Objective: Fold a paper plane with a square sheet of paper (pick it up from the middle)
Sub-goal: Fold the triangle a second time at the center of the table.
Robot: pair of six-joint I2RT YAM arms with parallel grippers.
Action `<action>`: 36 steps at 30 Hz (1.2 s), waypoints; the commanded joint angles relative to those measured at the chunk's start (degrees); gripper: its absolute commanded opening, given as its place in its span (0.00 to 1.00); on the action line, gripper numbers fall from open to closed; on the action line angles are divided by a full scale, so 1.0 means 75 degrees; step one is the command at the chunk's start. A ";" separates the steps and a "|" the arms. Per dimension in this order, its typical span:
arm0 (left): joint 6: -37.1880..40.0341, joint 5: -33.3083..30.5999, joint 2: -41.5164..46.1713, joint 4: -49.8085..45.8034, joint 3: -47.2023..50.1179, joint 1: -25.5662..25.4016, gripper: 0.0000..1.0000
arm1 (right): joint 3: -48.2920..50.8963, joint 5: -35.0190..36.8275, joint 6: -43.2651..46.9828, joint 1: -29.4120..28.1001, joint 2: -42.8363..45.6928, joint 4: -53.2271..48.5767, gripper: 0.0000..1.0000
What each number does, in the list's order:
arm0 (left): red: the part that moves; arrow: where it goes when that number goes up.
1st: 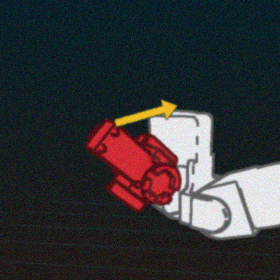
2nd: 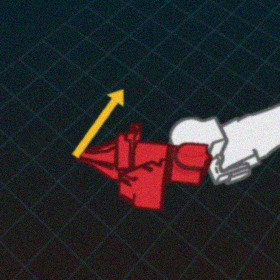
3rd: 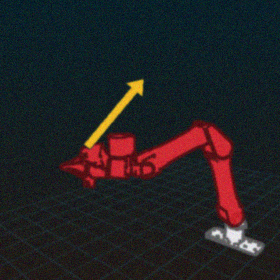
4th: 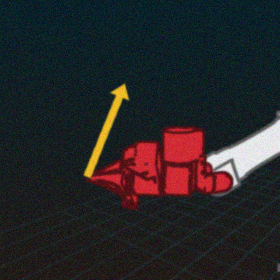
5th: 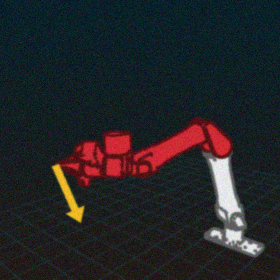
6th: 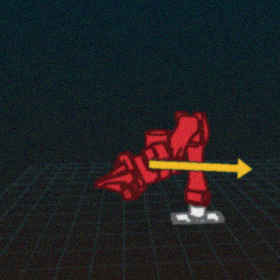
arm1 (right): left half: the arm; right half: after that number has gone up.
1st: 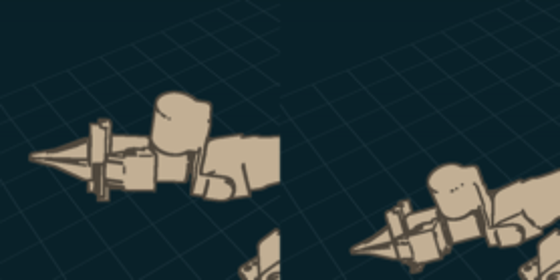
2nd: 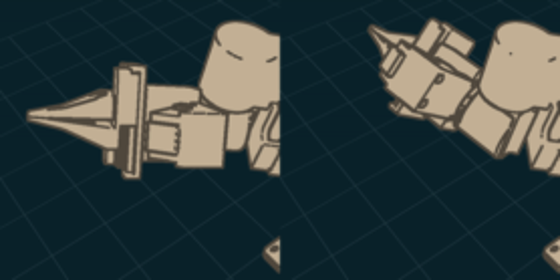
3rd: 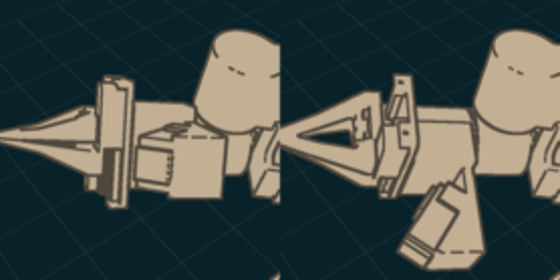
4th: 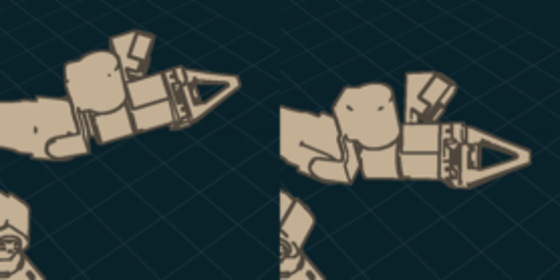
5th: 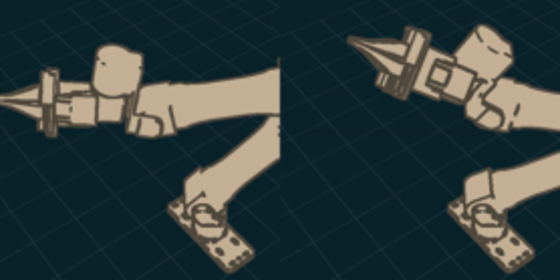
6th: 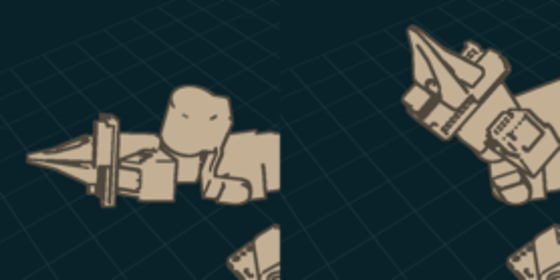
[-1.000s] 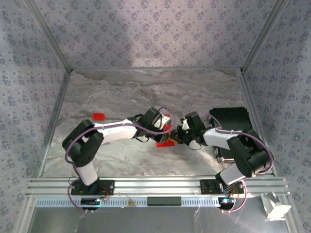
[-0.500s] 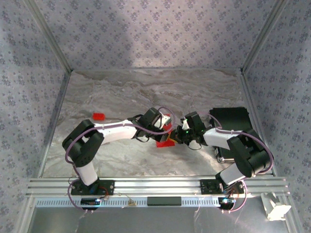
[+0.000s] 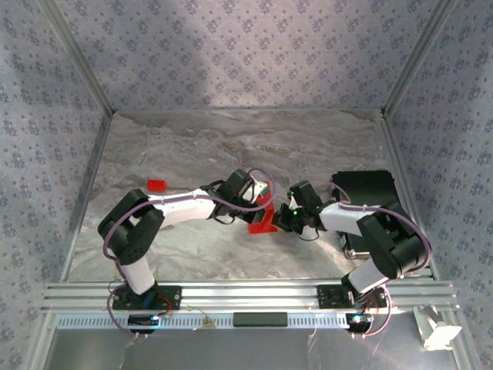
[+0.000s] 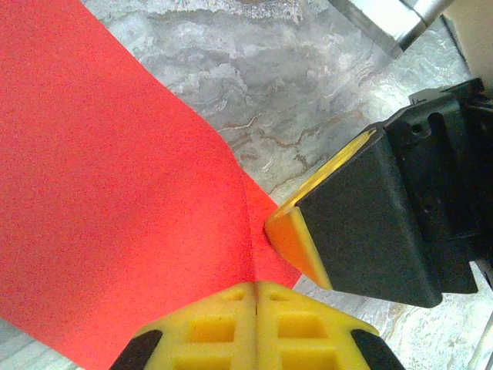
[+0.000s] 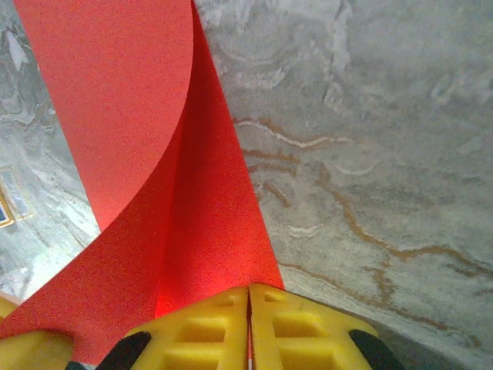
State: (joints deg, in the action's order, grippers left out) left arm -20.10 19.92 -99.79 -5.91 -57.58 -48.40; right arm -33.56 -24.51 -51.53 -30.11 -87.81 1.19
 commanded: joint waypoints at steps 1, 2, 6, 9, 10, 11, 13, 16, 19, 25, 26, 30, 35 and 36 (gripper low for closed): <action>-0.0021 0.0219 -0.0041 0.0108 0.0062 0.0055 0.00 | -0.0230 0.0663 0.0471 0.0005 -0.0151 -0.1092 0.09; -0.0054 0.0275 -0.0085 0.0126 0.0049 0.0055 0.00 | -0.0283 0.0710 0.0564 0.0018 -0.0123 -0.1224 0.09; -0.0301 0.0507 -0.0222 0.0268 -0.0050 0.0044 0.00 | -0.0557 0.0788 0.0916 0.0042 0.0044 -0.1668 0.10; -0.0430 0.0484 -0.0276 0.0366 -0.0068 0.0050 0.00 | -0.0672 0.0702 0.1019 0.0077 0.0065 -0.1681 0.10; -0.0447 0.0473 -0.0288 0.0371 -0.0079 0.0046 0.00 | -0.0662 0.0573 0.0971 0.0055 0.0105 -0.1512 0.10; -0.0455 0.0465 -0.0295 0.0378 -0.0080 0.0053 0.00 | -0.0628 0.0489 0.0858 0.0025 0.0170 -0.1304 0.10; -0.0461 0.0427 -0.0289 0.0366 -0.0080 0.0045 0.00 | -0.0445 0.0286 0.0490 -0.0067 0.0304 -0.0601 0.12; -0.0456 0.0387 -0.0265 0.0366 -0.0068 0.0052 0.00 | -0.0304 0.0232 -0.0003 -0.0164 0.0193 -0.0126 0.12; -0.0458 0.0384 -0.0256 0.0366 -0.0059 0.0047 0.00 | -0.0132 0.0135 -0.0369 -0.0199 -0.0002 0.0393 0.12; -0.0403 0.0304 -0.0219 0.0285 -0.0050 0.0065 0.00 | 0.0066 0.0209 -0.0652 -0.0121 -0.0184 0.0483 0.11; -0.0382 0.0281 -0.0213 0.0270 -0.0053 0.0076 0.00 | 0.0090 0.0222 -0.0643 -0.0102 -0.0188 0.0448 0.11; -0.0287 0.0180 -0.0195 0.0140 -0.0047 0.0183 0.00 | 0.0110 0.0335 -0.0502 -0.0074 -0.0197 0.0121 0.11; -0.0043 0.0046 -0.0281 -0.0088 -0.0114 0.0433 0.00 | 0.0113 0.0421 -0.0363 -0.0049 -0.0123 -0.0106 0.11; -0.0008 0.0016 -0.0331 -0.0122 -0.0138 0.0482 0.00 | 0.0096 0.0432 -0.0339 -0.0052 -0.0121 -0.0133 0.11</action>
State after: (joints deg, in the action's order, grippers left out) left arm -22.09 20.99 -101.54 -5.26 -57.58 -45.82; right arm -33.63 -22.90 -54.63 -30.83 -88.62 3.92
